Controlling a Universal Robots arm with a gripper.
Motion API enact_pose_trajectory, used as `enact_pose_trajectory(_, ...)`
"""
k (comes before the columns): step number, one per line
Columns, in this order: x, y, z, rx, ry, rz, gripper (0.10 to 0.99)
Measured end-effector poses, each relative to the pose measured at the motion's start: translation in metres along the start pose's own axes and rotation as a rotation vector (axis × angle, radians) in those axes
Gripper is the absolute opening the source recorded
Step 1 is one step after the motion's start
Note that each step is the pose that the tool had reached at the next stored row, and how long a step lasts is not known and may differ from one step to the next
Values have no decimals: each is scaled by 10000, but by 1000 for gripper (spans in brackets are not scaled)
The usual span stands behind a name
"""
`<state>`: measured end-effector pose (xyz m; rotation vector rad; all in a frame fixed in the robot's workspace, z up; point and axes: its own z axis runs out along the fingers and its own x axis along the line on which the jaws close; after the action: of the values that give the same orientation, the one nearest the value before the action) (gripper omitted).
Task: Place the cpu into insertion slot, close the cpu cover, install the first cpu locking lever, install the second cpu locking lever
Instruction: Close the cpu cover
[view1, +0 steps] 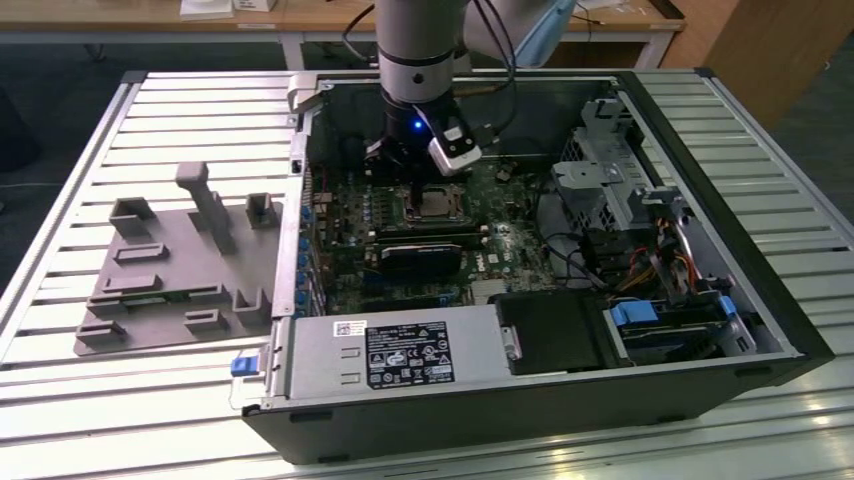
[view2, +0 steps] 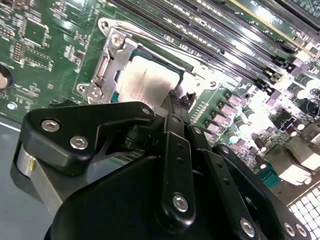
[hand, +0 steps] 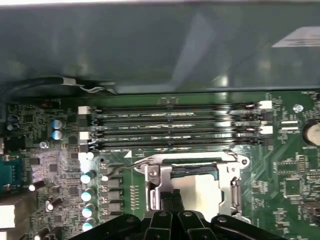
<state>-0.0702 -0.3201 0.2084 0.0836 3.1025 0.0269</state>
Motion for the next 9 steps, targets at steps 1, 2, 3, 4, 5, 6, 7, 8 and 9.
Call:
enact_pose_trajectory(1,12,-1,3,-41,2,2,102)
enact_pose_trajectory(2,23,-1,6,-88,3,5,102)
enact_pose_trajectory(3,35,-2,9,-136,5,6,102)
enact_pose_trajectory(4,47,-2,11,-179,8,8,102)
enact_pose_trajectory(5,58,-3,14,-217,9,10,102)
enact_pose_trajectory(6,65,-4,18,-247,12,12,102)
enact_pose_trajectory(7,67,-5,22,-272,13,13,102)
enact_pose_trajectory(8,68,-7,25,-289,13,19,102)
enact_pose_trajectory(9,68,-11,27,-306,14,29,102)
